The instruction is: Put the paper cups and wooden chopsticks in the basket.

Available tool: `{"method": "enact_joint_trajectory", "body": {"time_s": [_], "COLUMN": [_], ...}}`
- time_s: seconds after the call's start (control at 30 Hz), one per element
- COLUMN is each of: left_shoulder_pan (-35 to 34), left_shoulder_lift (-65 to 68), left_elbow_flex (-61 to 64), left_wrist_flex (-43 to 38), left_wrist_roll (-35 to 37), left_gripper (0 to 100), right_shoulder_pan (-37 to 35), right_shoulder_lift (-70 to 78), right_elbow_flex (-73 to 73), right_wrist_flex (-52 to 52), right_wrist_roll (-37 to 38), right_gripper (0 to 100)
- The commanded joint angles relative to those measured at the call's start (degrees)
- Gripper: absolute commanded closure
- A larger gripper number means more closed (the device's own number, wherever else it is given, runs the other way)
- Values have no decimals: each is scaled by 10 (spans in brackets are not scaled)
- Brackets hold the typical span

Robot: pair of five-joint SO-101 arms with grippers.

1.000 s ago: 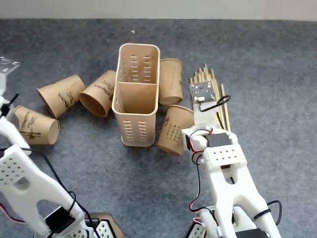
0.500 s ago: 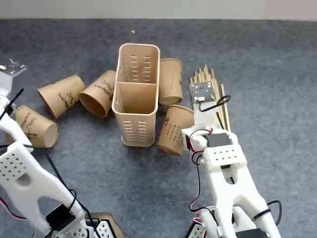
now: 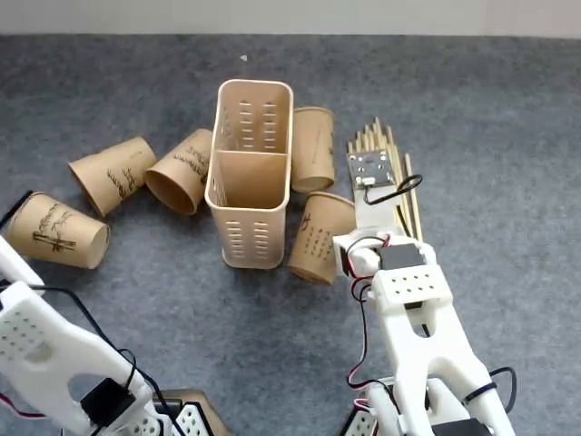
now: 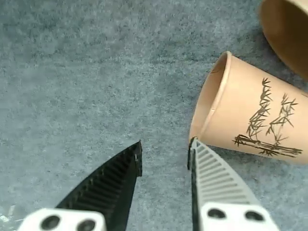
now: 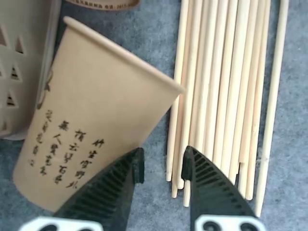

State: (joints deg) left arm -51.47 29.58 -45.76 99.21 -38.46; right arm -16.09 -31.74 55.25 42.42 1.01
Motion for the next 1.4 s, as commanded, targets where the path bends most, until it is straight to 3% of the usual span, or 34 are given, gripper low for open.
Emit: {"method": "enact_joint_trajectory", "body": {"time_s": [0.0,0.2,0.4,0.73,0.87,1.0,1.17,1.3,1.37], "left_shoulder_pan": [4,7,6,-36,-18,15,81,130,137], "left_shoulder_lift": [68,198,238,220,220,220,228,261,270], "left_elbow_flex": [-9,-55,-107,-310,-310,-310,-304,-298,-301], "left_wrist_flex": [9,13,22,20,11,-71,-127,-125,-85], "left_wrist_roll": [5,-21,-21,78,98,176,213,212,209], "left_gripper": [801,776,780,780,780,780,780,780,780], "right_shoulder_pan": [9,9,9,8,8,0,-7,-7,-7], "right_shoulder_lift": [0,0,0,0,0,0,0,0,0], "right_elbow_flex": [-2,-2,-2,-2,-2,-2,-1,-1,-1], "right_wrist_flex": [-8,-8,-8,-8,-8,-8,-8,-8,-8], "right_wrist_roll": [5,5,6,6,6,6,6,6,6], "right_gripper": [856,856,856,856,856,856,856,856,856]}}
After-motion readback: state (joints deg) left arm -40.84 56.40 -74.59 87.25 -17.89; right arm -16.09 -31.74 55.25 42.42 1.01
